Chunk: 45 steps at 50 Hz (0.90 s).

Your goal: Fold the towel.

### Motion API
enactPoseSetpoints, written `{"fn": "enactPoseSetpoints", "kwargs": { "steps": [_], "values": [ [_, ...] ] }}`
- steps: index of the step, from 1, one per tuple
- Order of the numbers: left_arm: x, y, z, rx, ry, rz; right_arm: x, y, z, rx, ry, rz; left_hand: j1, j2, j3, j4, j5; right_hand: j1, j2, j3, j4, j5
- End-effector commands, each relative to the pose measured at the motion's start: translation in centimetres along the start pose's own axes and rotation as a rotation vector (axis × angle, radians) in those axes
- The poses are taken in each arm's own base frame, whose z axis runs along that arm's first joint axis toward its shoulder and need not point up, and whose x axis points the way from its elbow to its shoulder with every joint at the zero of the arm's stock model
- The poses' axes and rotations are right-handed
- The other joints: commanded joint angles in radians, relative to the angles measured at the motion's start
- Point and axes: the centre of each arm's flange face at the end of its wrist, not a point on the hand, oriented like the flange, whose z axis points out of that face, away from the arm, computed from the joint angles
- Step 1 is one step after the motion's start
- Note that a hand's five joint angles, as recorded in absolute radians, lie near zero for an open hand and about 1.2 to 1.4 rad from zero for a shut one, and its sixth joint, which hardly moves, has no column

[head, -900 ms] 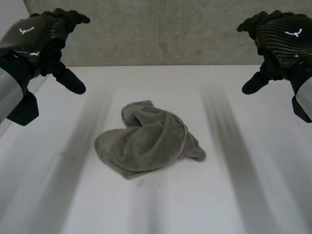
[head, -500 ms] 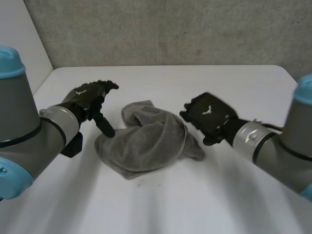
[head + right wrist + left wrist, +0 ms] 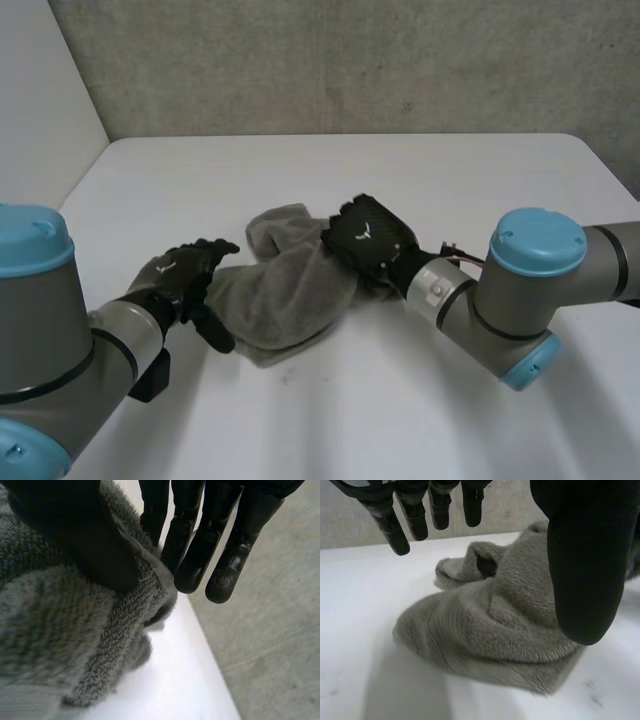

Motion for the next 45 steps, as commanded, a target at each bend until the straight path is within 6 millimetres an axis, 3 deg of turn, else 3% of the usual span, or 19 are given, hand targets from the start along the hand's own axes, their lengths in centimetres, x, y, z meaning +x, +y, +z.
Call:
{"fn": "enactPoseSetpoints", "kwargs": {
  "steps": [1,2,5,23,26,28,29,31,33,37,39,40,41,42,44,45],
  "values": [
    [0.2,1.4,-0.2,-0.033,0.009,-0.038,2.4,-4.9,0.1,0.063,0.114,0.031,-0.004,0.010,0.009,0.007,-0.028,0.457,0.230,0.214,0.207,0.268],
    [0.2,1.4,-0.2,-0.033,0.009,-0.038,3.7,-5.8,-0.1,0.049,0.189,0.060,-0.004,0.010,0.009,0.007,-0.028,0.457,0.230,0.214,0.207,0.268],
    [0.7,1.5,-0.1,-0.019,0.027,-0.057,4.9,-6.5,-0.7,0.003,0.259,0.119,-0.004,0.010,0.009,0.007,-0.028,0.457,0.230,0.214,0.207,0.268],
    [2.0,5.2,5.7,-0.092,0.021,-0.085,4.5,-9.9,-4.4,-0.093,0.215,0.527,0.055,0.068,0.067,0.066,0.030,0.457,0.230,0.214,0.207,0.268],
    [2.4,5.2,6.6,-0.063,0.006,-0.079,4.8,-10.1,-5.0,-0.094,0.226,0.536,0.231,0.244,0.243,0.242,0.207,0.457,0.230,0.214,0.207,0.268],
    [2.9,4.7,7.2,-0.017,0.011,-0.077,4.8,-10.1,-5.2,-0.099,0.227,0.539,0.538,0.551,0.550,0.548,0.513,0.457,0.230,0.214,0.207,0.268],
    [2.9,4.7,7.2,-0.016,0.011,-0.077,4.8,-10.1,-5.2,-0.099,0.227,0.539,0.539,0.553,0.552,0.550,0.515,0.457,0.230,0.214,0.207,0.268],
    [3.1,4.1,7.8,0.036,0.019,-0.077,4.7,-10.1,-5.6,-0.106,0.227,0.539,1.088,1.102,1.101,1.099,1.064,0.457,0.230,0.214,0.207,0.268],
    [3.1,3.7,8.0,0.067,0.018,-0.071,4.7,-10.2,-5.8,-0.104,0.228,0.532,1.216,1.229,1.228,1.227,1.191,0.457,0.230,0.214,0.207,0.268],
    [3.2,2.5,8.0,0.115,0.015,-0.067,4.8,-10.5,-5.9,-0.096,0.228,0.530,1.217,1.231,1.230,1.228,1.193,0.457,0.230,0.214,0.207,0.268],
    [3.7,-0.5,7.3,0.203,0.033,-0.036,5.0,-10.8,-5.7,-0.074,0.223,0.510,1.217,1.231,1.230,1.228,1.193,0.457,0.230,0.214,0.207,0.268],
    [3.7,-0.5,7.3,0.204,0.033,-0.036,5.0,-10.8,-5.7,-0.074,0.223,0.510,1.217,1.231,1.230,1.228,1.193,0.457,0.230,0.214,0.207,0.268],
    [4.0,-2.7,6.6,0.269,0.044,-0.005,5.2,-10.8,-5.4,-0.065,0.225,0.493,1.217,1.231,1.230,1.228,1.193,0.457,0.230,0.214,0.207,0.268],
    [4.0,-2.7,6.6,0.269,0.044,-0.005,5.8,-10.9,-5.0,-0.050,0.244,0.459,1.217,1.231,1.230,1.228,1.193,0.457,0.230,0.214,0.207,0.268],
    [4.3,-7.3,5.4,0.416,0.045,0.067,6.8,-10.8,-4.3,-0.027,0.276,0.408,1.217,1.231,1.230,1.228,1.193,0.457,0.230,0.214,0.207,0.268],
    [4.3,-7.3,5.4,0.416,0.045,0.067,7.7,-10.8,-3.5,0.006,0.310,0.349,1.217,1.231,1.230,1.228,1.193,0.457,0.230,0.214,0.207,0.268]
  ]
}}
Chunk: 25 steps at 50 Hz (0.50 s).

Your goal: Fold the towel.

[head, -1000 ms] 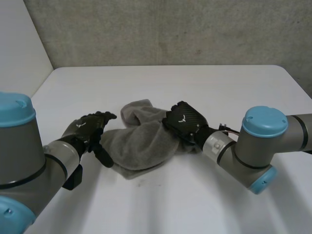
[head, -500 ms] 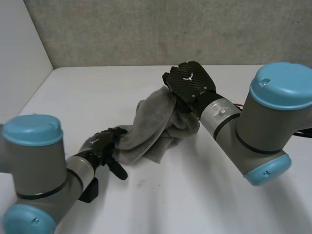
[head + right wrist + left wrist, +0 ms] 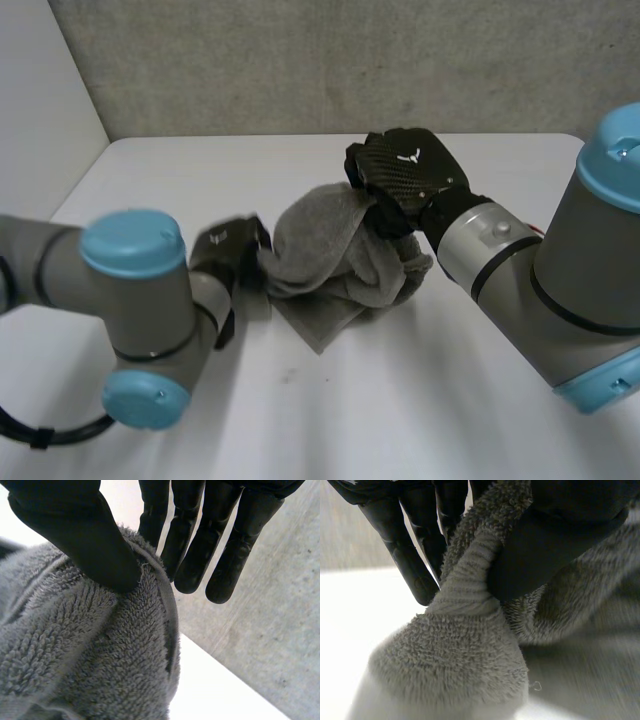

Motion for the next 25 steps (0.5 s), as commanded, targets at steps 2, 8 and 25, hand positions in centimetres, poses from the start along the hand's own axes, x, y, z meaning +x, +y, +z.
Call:
{"fn": "enactPoseSetpoints", "kwargs": {
  "steps": [2,8,25],
  "values": [
    [1.1,-12.3,-0.7,0.377,0.033,0.179,2.4,-2.4,3.4,0.191,0.103,-0.194,0.238,0.211,0.213,0.205,0.220,0.457,0.230,0.211,0.203,0.260],
    [1.7,-18.6,-1.8,0.640,0.067,0.269,5.8,-8.2,4.3,0.606,0.393,-0.275,0.238,0.211,0.213,0.205,0.220,0.457,0.230,0.211,0.203,0.260],
    [-2.8,-7.3,-3.4,0.261,0.080,0.340,-0.4,3.8,-2.0,-0.148,-0.038,-0.266,0.238,0.211,0.213,0.205,0.220,0.457,0.230,0.211,0.203,0.260]
  ]
}}
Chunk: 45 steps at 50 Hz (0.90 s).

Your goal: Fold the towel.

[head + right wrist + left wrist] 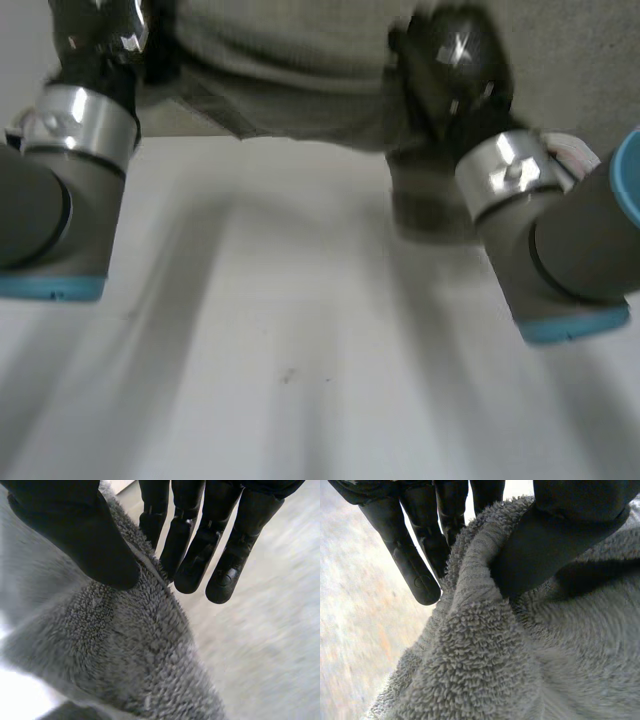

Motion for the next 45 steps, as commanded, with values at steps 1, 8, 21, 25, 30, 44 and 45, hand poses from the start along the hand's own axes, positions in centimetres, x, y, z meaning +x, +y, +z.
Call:
{"fn": "enactPoseSetpoints", "kwargs": {
  "steps": [1,8,21,25,30,44,45],
  "values": [
    [0.8,8.2,-8.1,-0.475,0.117,-0.012,-4.9,4.9,-10.7,-0.611,-0.503,0.015,0.221,0.187,0.184,0.179,0.196,0.457,0.230,0.208,0.200,0.260],
    [1.6,11.8,-12.9,-0.794,0.167,-0.035,-7.5,6.3,-16.1,-0.887,-0.781,0.125,0.221,0.187,0.184,0.179,0.196,0.457,0.230,0.208,0.200,0.260],
    [1.1,10.4,-13.4,-0.808,0.144,-0.026,-1.6,6.6,-10.6,-0.700,-0.397,0.289,0.221,0.187,0.184,0.179,0.196,-0.417,-0.644,-0.666,-0.674,-0.614],
    [0.9,9.6,-13.8,-0.812,0.132,-0.022,0.2,6.9,-9.5,-0.682,-0.336,0.298,0.221,0.187,0.184,0.179,0.196,-0.411,-0.638,-0.660,-0.668,-0.608],
    [0.7,7.3,-14.7,-0.798,0.127,-0.018,1.3,7.0,-8.6,-0.658,-0.320,0.255,0.221,0.187,0.184,0.179,0.196,-0.393,-0.621,-0.643,-0.651,-0.591],
    [-0.1,3.3,-14.9,-0.744,0.099,-0.026,-0.3,13.3,-10.8,-0.777,-0.494,-0.005,0.221,0.187,0.184,0.179,0.196,-0.552,-0.779,-0.801,-0.809,-0.749],
    [-0.2,2.7,-14.7,-0.721,0.096,-0.027,-0.3,13.3,-10.8,-0.778,-0.494,-0.005,0.221,0.187,0.184,0.179,0.196,-0.552,-0.779,-0.801,-0.809,-0.749]
  ]
}}
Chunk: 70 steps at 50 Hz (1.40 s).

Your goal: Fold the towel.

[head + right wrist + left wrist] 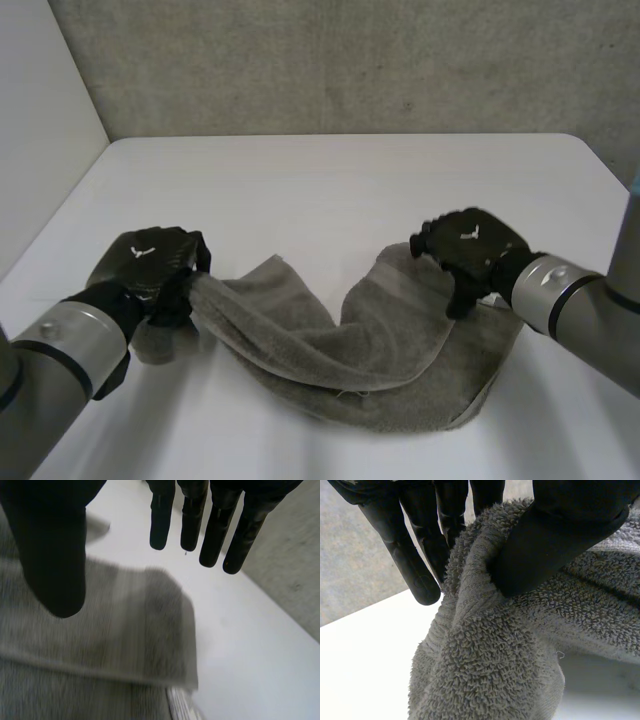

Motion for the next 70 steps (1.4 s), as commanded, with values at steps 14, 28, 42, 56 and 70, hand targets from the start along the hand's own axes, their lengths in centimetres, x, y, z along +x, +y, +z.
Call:
{"fn": "enactPoseSetpoints", "kwargs": {
  "steps": [14,28,42,56,70],
  "values": [
    [-0.4,-4.1,-3.0,0.154,-0.020,-0.001,-3.5,3.7,2.3,-0.041,-0.162,0.134,0.221,0.186,0.183,0.179,0.196,0.008,-0.040,-0.030,-0.029,-0.032],
    [-1.6,-5.8,-2.4,0.216,-0.049,-0.067,-0.4,2.5,7.7,0.089,0.053,0.159,0.221,0.186,0.183,0.179,0.196,0.991,0.942,0.953,0.953,0.951],
    [-6.0,-15.2,8.8,0.564,-0.126,-0.051,11.6,-16.2,1.0,0.798,0.689,-0.030,0.221,0.186,0.183,0.179,0.196,0.991,0.942,0.953,0.953,0.951],
    [-5.4,-11.1,11.3,0.612,-0.118,-0.030,4.4,-8.6,-0.7,0.513,0.451,-0.075,0.221,0.186,0.183,0.179,0.196,0.991,0.942,0.953,0.953,0.951],
    [-2.8,5.4,11.7,0.063,0.040,-0.001,-3.7,4.2,-0.6,0.002,0.052,-0.031,0.018,-0.017,-0.019,-0.023,-0.007,0.991,0.942,0.953,0.953,0.951]
  ]
}}
